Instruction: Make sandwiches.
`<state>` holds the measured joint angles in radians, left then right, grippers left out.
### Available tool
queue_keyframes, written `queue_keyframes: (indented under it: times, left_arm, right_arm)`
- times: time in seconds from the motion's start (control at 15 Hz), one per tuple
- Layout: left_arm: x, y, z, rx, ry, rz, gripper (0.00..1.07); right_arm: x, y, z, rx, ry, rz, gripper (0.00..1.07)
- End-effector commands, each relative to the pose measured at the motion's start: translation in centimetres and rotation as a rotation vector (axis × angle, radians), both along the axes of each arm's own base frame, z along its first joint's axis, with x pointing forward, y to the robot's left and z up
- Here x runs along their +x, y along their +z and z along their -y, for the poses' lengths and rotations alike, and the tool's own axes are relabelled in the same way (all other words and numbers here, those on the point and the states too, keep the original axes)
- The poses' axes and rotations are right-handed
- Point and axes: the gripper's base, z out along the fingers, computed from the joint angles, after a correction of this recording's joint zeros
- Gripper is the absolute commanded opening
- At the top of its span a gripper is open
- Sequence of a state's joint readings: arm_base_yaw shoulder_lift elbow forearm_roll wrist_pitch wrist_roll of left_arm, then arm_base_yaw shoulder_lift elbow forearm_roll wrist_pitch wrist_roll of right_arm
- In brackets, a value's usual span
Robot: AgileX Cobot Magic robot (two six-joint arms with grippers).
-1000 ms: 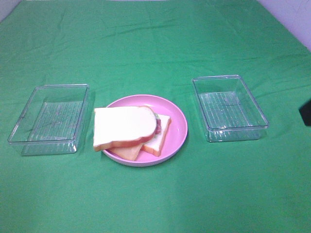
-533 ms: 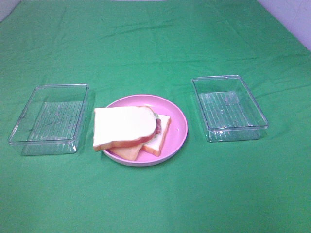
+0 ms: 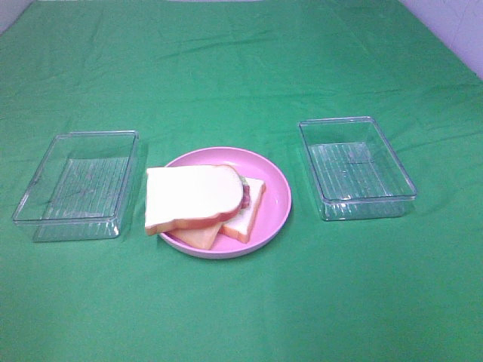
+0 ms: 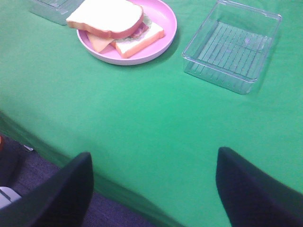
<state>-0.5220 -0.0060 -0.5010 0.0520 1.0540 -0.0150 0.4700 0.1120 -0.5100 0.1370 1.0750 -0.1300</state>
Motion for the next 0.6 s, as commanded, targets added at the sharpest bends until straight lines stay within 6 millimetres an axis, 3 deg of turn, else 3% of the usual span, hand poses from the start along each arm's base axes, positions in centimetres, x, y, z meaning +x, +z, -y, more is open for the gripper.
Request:
queue_keyframes:
  times: [0.07,0.6]
  left_arm:
    - [-0.23,-0.03,-0.04,-0.021,-0.007,0.017,0.72]
    - [-0.23,-0.03,-0.04,-0.021,-0.002,0.017,0.72]
  right_arm:
    - [0.02,-0.02,-0.03,-0.002,0.007,0.018,0.69]
    - [0.06,-0.02,-0.07,0.002,-0.039,0.016,0.69]
